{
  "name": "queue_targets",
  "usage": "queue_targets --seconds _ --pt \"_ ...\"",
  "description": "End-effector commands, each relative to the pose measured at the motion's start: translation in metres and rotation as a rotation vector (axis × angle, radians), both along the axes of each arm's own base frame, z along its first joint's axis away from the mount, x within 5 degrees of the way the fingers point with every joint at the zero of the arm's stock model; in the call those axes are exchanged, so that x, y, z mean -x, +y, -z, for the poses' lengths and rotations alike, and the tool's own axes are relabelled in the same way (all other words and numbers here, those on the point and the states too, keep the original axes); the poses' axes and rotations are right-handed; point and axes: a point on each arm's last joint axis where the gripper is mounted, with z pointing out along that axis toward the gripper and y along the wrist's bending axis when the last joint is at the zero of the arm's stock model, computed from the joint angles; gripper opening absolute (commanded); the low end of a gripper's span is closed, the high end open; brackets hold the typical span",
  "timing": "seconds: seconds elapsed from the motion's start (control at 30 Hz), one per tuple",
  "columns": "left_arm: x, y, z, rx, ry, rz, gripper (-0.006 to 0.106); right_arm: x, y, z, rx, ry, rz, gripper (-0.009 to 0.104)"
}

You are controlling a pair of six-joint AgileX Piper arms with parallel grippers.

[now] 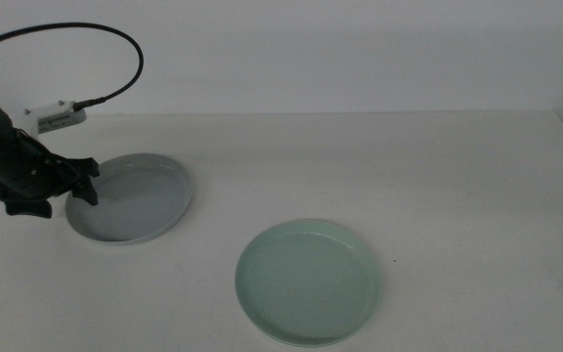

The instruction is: Stack the three bowls on top of each other.

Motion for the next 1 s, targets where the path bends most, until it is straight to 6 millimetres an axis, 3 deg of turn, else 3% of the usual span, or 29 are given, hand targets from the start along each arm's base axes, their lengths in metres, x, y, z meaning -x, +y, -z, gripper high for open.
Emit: queue_targets --seconds 0.0,0.2,0.33,0.5,0.6,0.77,0.97 --pt "-0.007 -0.002 -0.029 0.001 -0.113 -0.020 0.063 -0.002 0.000 -0.012 -0.039 -0.073 0.005 0.052" --pt "-0.009 -0.001 -0.017 0.019 -0.081 -0.048 0.023 -0.002 0.000 -0.012 -0.039 -0.073 0.005 0.052" --pt "-0.007 -0.002 -0.021 0.033 -0.075 -0.058 0.000 -0.002 0.000 -0.012 -0.039 -0.073 0.005 0.052" --pt "0.007 -0.006 -0.059 0.040 -0.108 -0.040 0.000 -0.002 0.000 -0.012 -0.039 -0.073 0.005 0.052" --pt "0.028 -0.019 -0.086 0.049 -0.112 0.001 0.000 -0.002 0.000 -0.012 -0.039 -0.073 0.005 0.052" --pt "0.079 -0.068 -0.118 0.040 -0.191 0.138 0.000 -0.002 0.000 -0.012 -0.039 -0.073 0.005 0.052" --pt "0.122 -0.137 -0.122 0.072 -0.222 0.349 0.000 -0.002 0.000 -0.012 -0.039 -0.073 0.005 0.052"
